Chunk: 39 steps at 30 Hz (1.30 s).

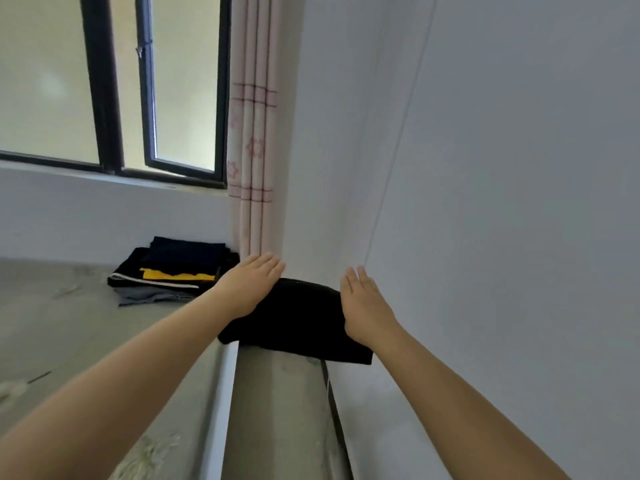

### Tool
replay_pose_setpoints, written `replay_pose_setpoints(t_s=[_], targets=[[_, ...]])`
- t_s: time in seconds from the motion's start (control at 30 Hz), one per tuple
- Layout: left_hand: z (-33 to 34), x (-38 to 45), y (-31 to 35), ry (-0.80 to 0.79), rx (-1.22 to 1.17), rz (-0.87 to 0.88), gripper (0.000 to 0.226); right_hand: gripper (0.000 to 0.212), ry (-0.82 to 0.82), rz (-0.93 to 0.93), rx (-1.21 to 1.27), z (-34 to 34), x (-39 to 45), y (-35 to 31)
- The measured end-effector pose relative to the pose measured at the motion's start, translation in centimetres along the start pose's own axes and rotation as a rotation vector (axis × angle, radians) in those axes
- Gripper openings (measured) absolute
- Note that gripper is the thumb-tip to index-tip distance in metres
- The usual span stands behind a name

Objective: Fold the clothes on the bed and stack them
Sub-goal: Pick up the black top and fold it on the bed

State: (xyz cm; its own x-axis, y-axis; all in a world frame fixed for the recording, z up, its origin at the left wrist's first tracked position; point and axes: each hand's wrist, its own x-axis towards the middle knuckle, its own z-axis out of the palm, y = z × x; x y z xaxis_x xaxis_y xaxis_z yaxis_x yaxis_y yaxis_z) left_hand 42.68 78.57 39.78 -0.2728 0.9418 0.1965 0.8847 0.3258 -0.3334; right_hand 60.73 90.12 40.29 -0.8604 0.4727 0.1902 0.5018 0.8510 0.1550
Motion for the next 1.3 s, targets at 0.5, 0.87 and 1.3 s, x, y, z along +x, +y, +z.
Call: replay_pose_setpoints(t_s=[0.5,0.87,1.3], targets=[[13.5,12.0,-10.4,-0.343,0.064,-0.270,0.071,0.073,-0.098,-0.351,0.292,14.5,25.6,-0.1],[25.8,26.7,-19.2,-0.507,-0.033,-0.500,0.069,0.067,-0.225,-0.523,0.350,24.0,49.3,0.3],[39.7,37.8,-42.6,-0.504,-0.059,-0.576,0.066,0.063,-0.281,-0.586,0.283,29.8,75.9,-11.1]])
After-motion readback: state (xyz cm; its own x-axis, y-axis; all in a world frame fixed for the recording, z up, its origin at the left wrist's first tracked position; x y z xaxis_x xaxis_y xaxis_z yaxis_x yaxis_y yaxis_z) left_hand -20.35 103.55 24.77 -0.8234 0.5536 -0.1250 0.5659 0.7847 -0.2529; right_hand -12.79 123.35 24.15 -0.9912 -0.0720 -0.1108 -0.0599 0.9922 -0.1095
